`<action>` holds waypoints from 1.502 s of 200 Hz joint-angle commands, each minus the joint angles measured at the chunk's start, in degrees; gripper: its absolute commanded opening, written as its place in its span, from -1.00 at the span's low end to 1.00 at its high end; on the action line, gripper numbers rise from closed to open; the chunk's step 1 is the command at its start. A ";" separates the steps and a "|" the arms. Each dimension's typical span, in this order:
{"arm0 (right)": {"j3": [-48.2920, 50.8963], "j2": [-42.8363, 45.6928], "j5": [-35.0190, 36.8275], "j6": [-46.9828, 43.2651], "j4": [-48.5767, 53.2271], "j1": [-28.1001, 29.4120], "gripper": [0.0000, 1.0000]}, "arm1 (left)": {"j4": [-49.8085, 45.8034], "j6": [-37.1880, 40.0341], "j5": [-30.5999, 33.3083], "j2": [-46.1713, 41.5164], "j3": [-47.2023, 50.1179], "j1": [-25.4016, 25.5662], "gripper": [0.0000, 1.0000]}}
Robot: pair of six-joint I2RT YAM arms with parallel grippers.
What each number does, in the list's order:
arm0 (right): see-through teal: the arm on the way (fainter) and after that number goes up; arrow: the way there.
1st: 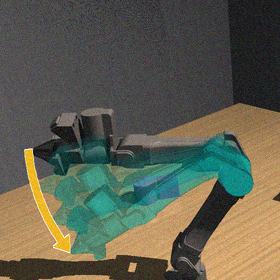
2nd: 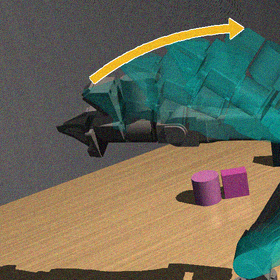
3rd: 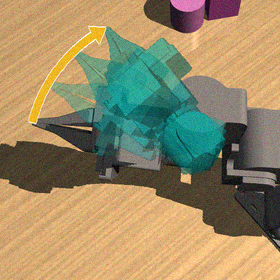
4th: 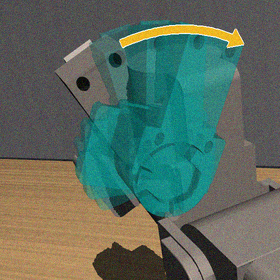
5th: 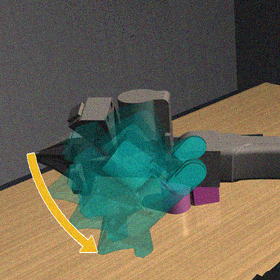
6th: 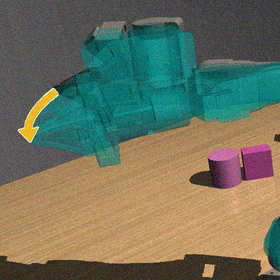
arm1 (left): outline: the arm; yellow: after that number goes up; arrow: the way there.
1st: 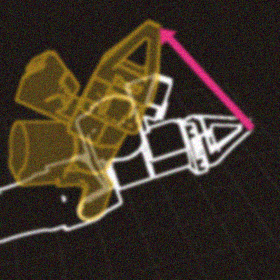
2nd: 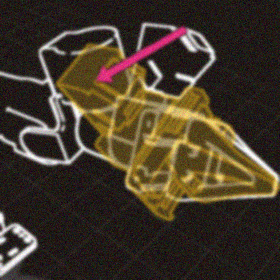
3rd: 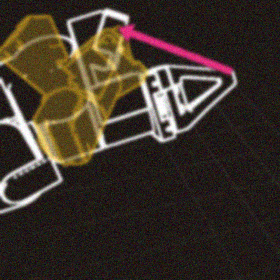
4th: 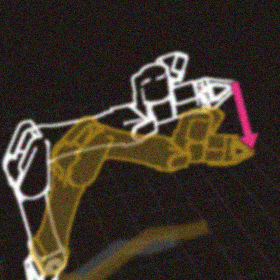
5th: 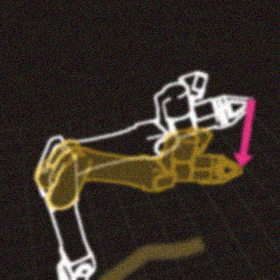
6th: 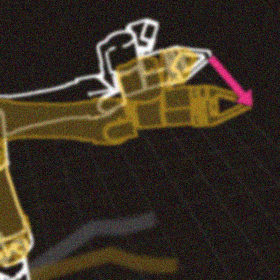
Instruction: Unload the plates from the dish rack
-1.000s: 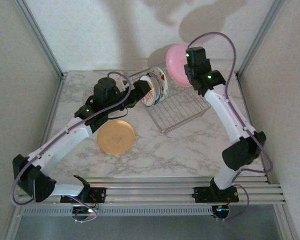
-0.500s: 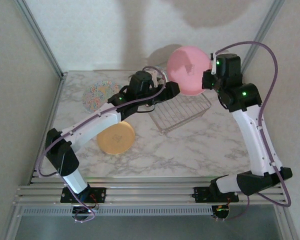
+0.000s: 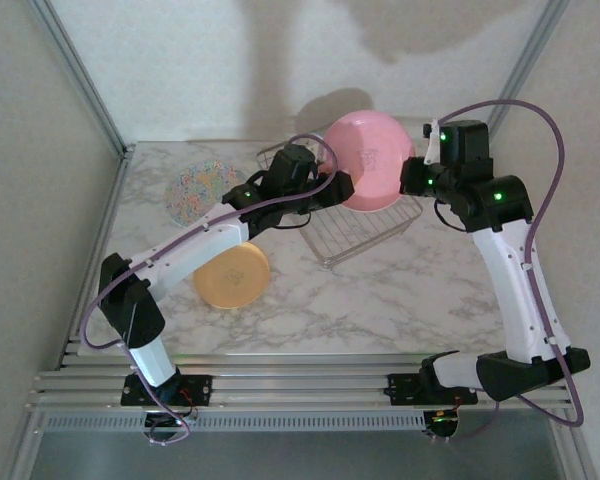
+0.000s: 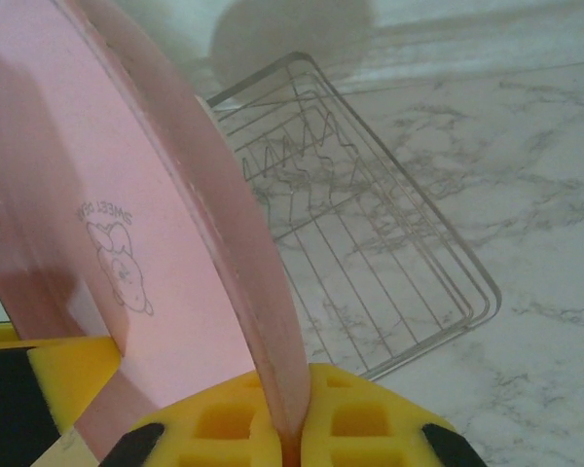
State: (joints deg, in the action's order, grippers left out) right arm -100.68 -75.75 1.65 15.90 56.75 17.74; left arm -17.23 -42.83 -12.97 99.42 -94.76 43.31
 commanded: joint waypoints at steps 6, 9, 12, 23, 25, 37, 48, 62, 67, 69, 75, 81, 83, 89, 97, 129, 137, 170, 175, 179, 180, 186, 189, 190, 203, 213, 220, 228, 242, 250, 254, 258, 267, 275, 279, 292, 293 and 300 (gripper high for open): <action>-0.50 0.17 -6.79 1.63 -0.35 -0.11 -1.00 | -2.84 0.32 4.65 -1.52 0.51 -0.27 -0.53; -0.48 0.15 -6.95 1.67 -0.30 -0.13 -1.00 | -2.81 0.22 4.75 -1.71 0.72 -0.25 -0.61; -0.36 0.10 -7.08 1.68 -0.30 -0.16 -1.00 | -2.81 0.13 4.86 -1.88 0.84 -0.25 -0.70; 0.08 -0.02 -7.59 1.76 -0.38 -0.10 -1.00 | -2.87 -0.12 5.48 -2.47 1.23 -0.24 -0.98; 0.17 -0.02 -7.66 1.76 -0.41 -0.12 -1.00 | -2.91 -0.14 5.58 -2.54 1.29 -0.24 -1.00; 0.69 0.13 -8.22 1.65 -0.43 -0.16 -1.00 | -3.44 -0.15 6.15 -3.20 1.57 -0.24 -1.00; 1.01 0.16 -9.05 1.33 -0.70 -0.14 -1.00 | -3.68 0.11 6.32 -3.94 2.10 -0.24 -1.00; 1.35 0.42 -10.59 0.68 -1.26 -0.16 -0.69 | -3.70 0.17 5.71 -5.50 3.40 -0.57 -1.00; 1.52 0.63 -11.17 0.43 -1.52 -0.11 -0.55 | -3.53 0.10 5.40 -6.28 4.17 -0.83 -1.00; 1.60 0.67 -11.43 0.33 -1.63 -0.15 -0.48 | -3.43 0.00 5.19 -6.63 4.42 -0.96 -1.00; 1.86 0.98 -12.14 0.06 -2.04 -0.15 -0.28 | -3.26 -0.29 4.63 -7.73 5.59 -1.47 -1.00; 2.18 1.36 -12.80 -0.29 -2.33 -0.14 -0.11 | -3.12 -0.77 3.84 -8.86 6.73 -2.21 -1.00; 2.26 1.47 -12.96 -0.40 -2.47 -0.16 -0.06 | -3.04 -1.03 3.53 -9.30 7.21 -2.49 -1.00; 2.62 1.68 -13.53 -0.58 -2.74 -0.14 0.08 | -2.74 -1.82 2.48 -10.64 8.64 -3.46 -1.00; 2.99 2.01 -14.54 -0.99 -2.86 -0.15 0.22 | -2.42 -3.03 1.21 -12.64 11.00 -4.86 -1.00; 5.73 3.00 -21.02 -1.73 -3.97 0.06 0.45 | -2.70 -6.50 -2.30 -22.37 21.18 -10.97 -1.00; 6.99 3.27 -22.78 -1.81 -4.64 0.53 0.47 | -3.65 -6.96 -2.89 -24.85 23.84 -12.54 -1.00; 12.50 5.13 -26.90 -4.81 -8.82 5.86 0.50 | -9.56 -9.15 -2.71 -35.91 36.32 -18.75 -1.00; 13.66 5.52 -27.75 -5.47 -9.92 6.91 0.50 | -10.45 -9.57 -2.49 -37.66 38.22 -19.60 -1.00; 14.63 5.87 -28.33 -5.89 -10.80 7.72 0.50 | -11.10 -10.01 -2.34 -39.08 39.95 -20.27 -1.00; 14.94 5.96 -28.48 -5.93 -11.01 8.00 0.50 | -11.21 -10.18 -2.28 -39.36 40.33 -20.45 -1.00; 16.49 6.49 -29.23 -6.49 -12.38 9.47 0.51 | -12.08 -10.76 -2.11 -41.52 42.83 -21.45 -1.00; 17.21 6.71 -29.63 -6.81 -13.12 10.19 0.51 | -12.52 -11.22 -2.01 -42.64 43.96 -21.91 -1.00; 17.42 6.77 -29.70 -6.92 -13.31 10.46 0.51 | -12.76 -11.31 -1.99 -42.99 44.44 -22.11 -1.00; 19.96 7.66 -30.02 -8.87 -15.36 14.17 0.52 | -14.41 -12.89 -1.78 -47.27 49.48 -24.31 -1.00; 21.72 8.10 -29.84 -10.55 -16.56 17.12 0.54 | -15.15 -14.06 -2.21 -49.91 53.10 -25.63 -1.00; 22.65 8.19 -29.52 -11.33 -17.13 18.95 0.54 | -15.52 -15.02 -2.55 -51.58 55.89 -26.49 -1.00; 23.46 8.09 -29.10 -11.59 -17.66 20.78 0.54 | -15.63 -16.12 -3.05 -53.22 58.55 -27.23 -1.00; 24.49 7.73 -28.33 -10.55 -18.78 22.70 0.54 | -15.72 -18.38 -3.42 -55.50 62.53 -28.05 -1.00; 24.96 7.46 -28.20 -9.83 -19.49 23.49 0.54 | -15.39 -19.71 -3.64 -56.47 64.45 -28.35 -1.00; 25.16 7.38 -28.05 -9.53 -19.84 23.92 0.54 | -15.23 -20.38 -3.68 -56.92 65.28 -28.58 -1.00; 25.35 7.30 -27.83 -9.22 -20.18 24.29 0.54 | -15.01 -21.02 -3.72 -57.24 66.18 -28.67 -1.00; 25.64 7.14 -27.22 -8.73 -20.81 24.79 0.54 | -13.88 -22.41 -4.02 -57.91 68.02 -28.76 -1.00; 25.88 6.94 -26.84 -8.32 -21.15 24.79 0.54 | -12.59 -23.50 -4.37 -58.19 69.59 -28.89 -1.00; 25.89 6.82 -26.72 -8.19 -21.26 26.19 0.54 | -11.94 -24.01 -4.65 -58.20 70.26 -28.85 -1.00; 25.89 6.58 -26.09 -7.99 -21.21 26.78 0.54 | -10.21 -25.51 -5.08 -57.74 71.91 -28.97 -1.00; 25.84 6.58 -26.04 -7.99 -21.22 26.85 0.54 | -10.07 -25.58 -5.11 -57.70 72.00 -28.98 -1.00; 25.79 6.43 -25.83 -7.99 -20.93 26.91 0.54 | -9.29 -26.00 -5.17 -57.27 72.53 -28.98 -1.00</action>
State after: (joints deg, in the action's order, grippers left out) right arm -75.44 -69.12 -25.15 7.20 38.09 43.27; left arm -31.44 -64.27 -16.58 42.22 -24.14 14.87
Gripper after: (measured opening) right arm 0.770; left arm 0.069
